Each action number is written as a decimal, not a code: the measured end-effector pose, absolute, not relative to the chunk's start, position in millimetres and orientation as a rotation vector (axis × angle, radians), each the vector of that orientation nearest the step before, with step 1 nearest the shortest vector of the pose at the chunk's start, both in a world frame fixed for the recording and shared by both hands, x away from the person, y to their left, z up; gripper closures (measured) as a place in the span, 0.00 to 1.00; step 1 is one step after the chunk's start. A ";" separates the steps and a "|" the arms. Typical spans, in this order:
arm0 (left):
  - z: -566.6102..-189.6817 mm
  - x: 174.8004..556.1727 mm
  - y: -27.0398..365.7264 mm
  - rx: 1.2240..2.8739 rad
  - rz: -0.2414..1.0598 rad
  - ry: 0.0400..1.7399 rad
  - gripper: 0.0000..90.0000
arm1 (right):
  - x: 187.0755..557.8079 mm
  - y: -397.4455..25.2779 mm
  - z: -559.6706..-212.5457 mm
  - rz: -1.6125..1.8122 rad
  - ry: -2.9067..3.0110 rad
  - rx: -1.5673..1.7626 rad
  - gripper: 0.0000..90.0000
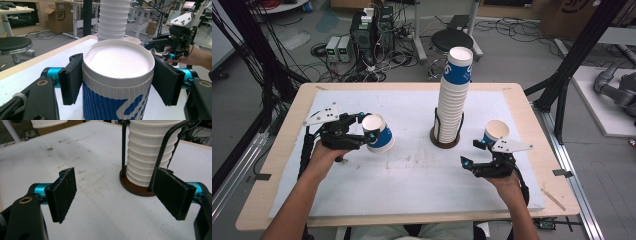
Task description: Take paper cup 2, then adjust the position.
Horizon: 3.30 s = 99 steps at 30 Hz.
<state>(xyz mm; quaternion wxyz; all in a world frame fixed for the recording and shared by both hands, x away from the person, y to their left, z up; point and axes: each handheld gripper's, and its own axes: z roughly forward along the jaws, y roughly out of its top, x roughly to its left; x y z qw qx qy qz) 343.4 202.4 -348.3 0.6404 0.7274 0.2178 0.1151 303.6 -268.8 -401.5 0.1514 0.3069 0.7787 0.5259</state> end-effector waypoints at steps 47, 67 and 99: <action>-371.6 320.5 158.9 1.652 0.116 0.367 0.34 | 299.0 -188.5 -396.8 1.731 2.413 0.563 0.22; -373.7 314.3 133.6 1.688 0.057 0.284 0.34 | 304.6 -156.7 -399.7 1.793 2.486 0.463 0.22; -376.3 313.8 127.9 1.619 -0.007 0.239 0.35 | 302.4 -147.1 -404.8 1.749 2.529 0.372 0.32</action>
